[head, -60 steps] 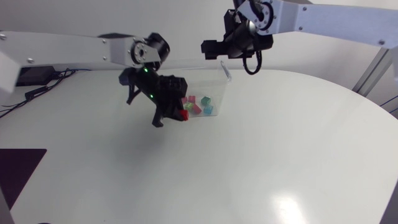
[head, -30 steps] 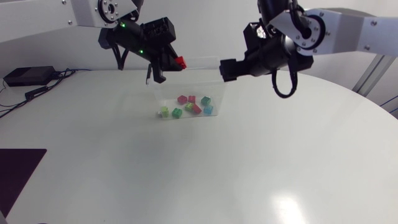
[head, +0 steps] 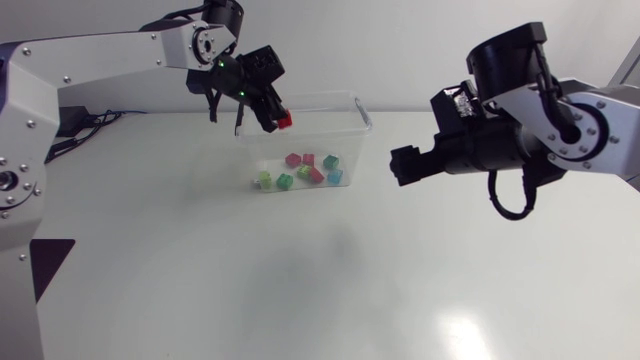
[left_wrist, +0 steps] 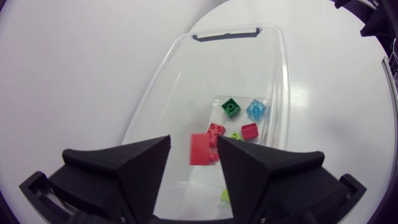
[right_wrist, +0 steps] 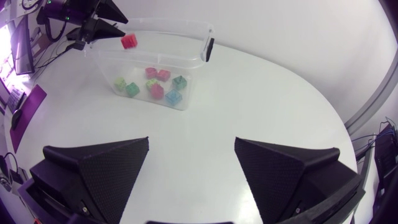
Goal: Place the duplo bricks in the container
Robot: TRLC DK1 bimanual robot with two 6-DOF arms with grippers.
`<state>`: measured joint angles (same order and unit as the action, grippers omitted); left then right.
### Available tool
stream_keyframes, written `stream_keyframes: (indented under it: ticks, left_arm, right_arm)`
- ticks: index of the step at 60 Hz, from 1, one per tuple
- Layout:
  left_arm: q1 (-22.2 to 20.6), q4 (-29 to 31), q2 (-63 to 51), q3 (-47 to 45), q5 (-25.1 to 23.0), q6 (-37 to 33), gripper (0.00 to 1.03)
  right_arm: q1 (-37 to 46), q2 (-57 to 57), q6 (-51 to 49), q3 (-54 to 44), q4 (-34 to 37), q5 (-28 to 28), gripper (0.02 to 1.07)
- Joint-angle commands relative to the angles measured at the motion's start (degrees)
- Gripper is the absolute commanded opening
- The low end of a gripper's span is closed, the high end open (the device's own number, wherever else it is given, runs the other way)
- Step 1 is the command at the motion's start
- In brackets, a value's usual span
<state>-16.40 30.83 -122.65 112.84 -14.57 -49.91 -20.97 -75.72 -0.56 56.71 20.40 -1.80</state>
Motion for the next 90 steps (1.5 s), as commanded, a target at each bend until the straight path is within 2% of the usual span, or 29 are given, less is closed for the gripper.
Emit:
stream_keyframes:
  ticks: [1,19,25,34,40,47,53,61,70,75,83,90]
  left_arm:
    - [0.7,-1.4,-0.7,0.2,0.8,2.8,1.00]
    - [0.8,-8.9,5.4,-8.9,11.4,11.1,1.00]
    - [1.6,-11.8,9.6,-14.4,12.8,13.9,1.00]
    - [3.6,-14.5,16.0,-21.2,14.0,18.5,1.00]
    - [4.4,-20.9,21.5,-28.1,17.9,19.7,1.00]
    - [3.7,-27.3,27.3,-35.7,27.2,21.8,1.00]
    - [3.5,-34.8,33.1,-43.7,32.8,22.8,1.00]
    - [3.3,-42.0,41.2,-53.5,35.4,23.3,1.00]
    - [3.7,-41.6,49.3,-59.8,36.0,24.9,1.00]
    - [4.0,-40.1,53.0,-62.1,36.2,25.4,1.00]
    - [4.4,-34.7,59.5,-65.4,36.1,26.8,1.00]
    - [4.3,-34.2,65.2,-69.6,36.1,28.0,1.00]
  right_arm:
    - [0.5,2.8,-1.4,-3.1,-0.8,-2.0,1.02]
    - [0.2,12.0,-1.5,-8.5,-1.1,-9.9,1.02]
    - [-0.4,15.3,-1.6,-10.7,-1.5,-13.6,1.02]
    - [-0.2,20.1,-2.3,-13.9,-1.5,-14.2,1.02]
    - [0.6,23.7,-3.0,-16.0,-2.3,-14.9,1.02]
    - [1.9,27.6,-5.0,-18.1,-3.9,-14.9,1.02]
    - [4.7,29.7,-7.4,-19.2,-4.5,-14.9,1.02]
    - [7.5,32.6,-12.4,-20.6,-4.3,-15.4,1.02]
    - [7.9,37.1,-14.1,-23.2,-5.9,-21.0,1.02]
    - [8.8,40.7,-14.2,-25.1,-7.0,-21.5,1.02]
    - [10.2,46.2,-14.5,-28.2,-9.6,-21.6,1.02]
    - [11.3,49.3,-15.6,-30.4,-10.0,-21.6,1.02]
